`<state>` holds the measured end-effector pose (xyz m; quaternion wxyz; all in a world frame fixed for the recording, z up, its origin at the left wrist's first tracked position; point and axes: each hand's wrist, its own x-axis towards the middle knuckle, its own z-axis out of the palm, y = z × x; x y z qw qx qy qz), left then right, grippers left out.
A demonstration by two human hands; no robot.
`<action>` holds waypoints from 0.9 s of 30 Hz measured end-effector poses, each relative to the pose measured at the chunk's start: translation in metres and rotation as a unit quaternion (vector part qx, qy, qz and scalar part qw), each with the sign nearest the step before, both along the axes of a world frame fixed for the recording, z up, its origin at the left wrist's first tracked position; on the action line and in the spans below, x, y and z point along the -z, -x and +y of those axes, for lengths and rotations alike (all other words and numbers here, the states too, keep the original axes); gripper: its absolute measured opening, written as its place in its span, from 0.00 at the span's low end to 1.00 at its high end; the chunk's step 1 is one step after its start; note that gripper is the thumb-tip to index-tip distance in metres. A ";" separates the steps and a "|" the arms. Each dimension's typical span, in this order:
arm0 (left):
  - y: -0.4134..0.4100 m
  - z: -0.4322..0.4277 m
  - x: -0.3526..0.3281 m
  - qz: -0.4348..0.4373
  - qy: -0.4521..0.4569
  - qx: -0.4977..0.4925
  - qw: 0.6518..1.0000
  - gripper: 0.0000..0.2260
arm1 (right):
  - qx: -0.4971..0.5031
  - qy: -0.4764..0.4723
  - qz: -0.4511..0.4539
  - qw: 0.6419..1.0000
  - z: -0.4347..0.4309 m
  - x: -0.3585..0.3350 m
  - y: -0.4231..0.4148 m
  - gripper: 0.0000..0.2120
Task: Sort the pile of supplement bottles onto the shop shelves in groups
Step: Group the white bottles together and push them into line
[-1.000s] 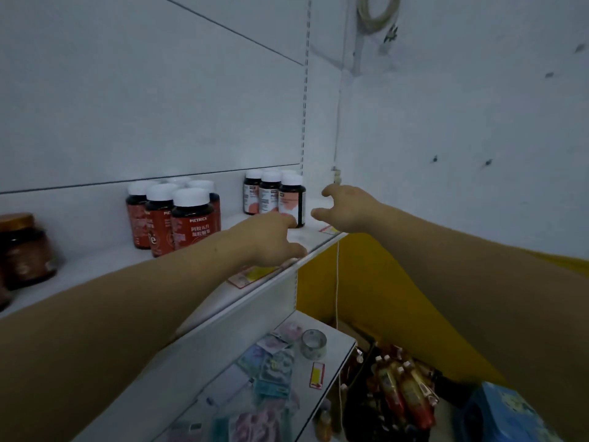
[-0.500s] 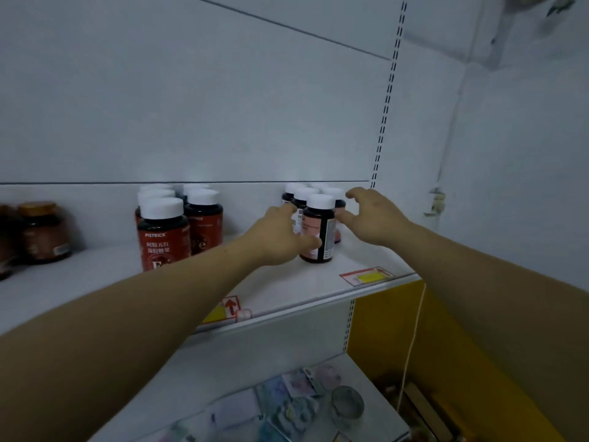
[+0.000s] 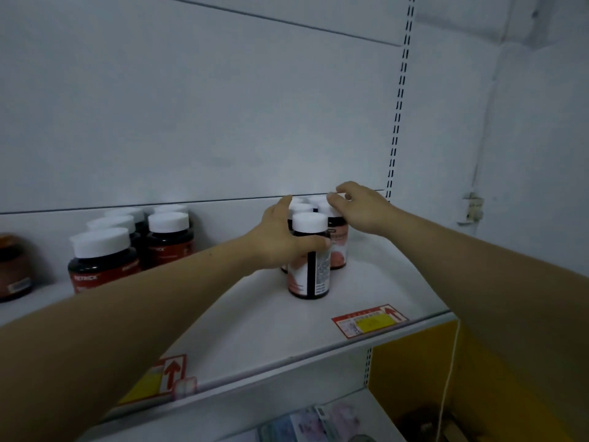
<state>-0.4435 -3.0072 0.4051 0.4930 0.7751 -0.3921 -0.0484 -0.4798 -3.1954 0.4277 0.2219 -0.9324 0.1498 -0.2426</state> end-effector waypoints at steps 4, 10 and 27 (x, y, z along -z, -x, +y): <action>-0.001 -0.010 0.001 0.080 0.015 0.016 0.997 0.27 | -0.065 -0.025 0.023 0.997 -0.008 -0.009 -0.020 0.26; 0.007 -0.025 0.005 0.128 0.028 -0.033 0.991 0.26 | -0.163 0.002 0.065 0.985 -0.017 -0.007 -0.041 0.11; 0.025 -0.049 0.013 0.137 0.085 -0.162 0.974 0.32 | -0.217 -0.095 0.016 0.971 -0.031 0.001 -0.049 0.18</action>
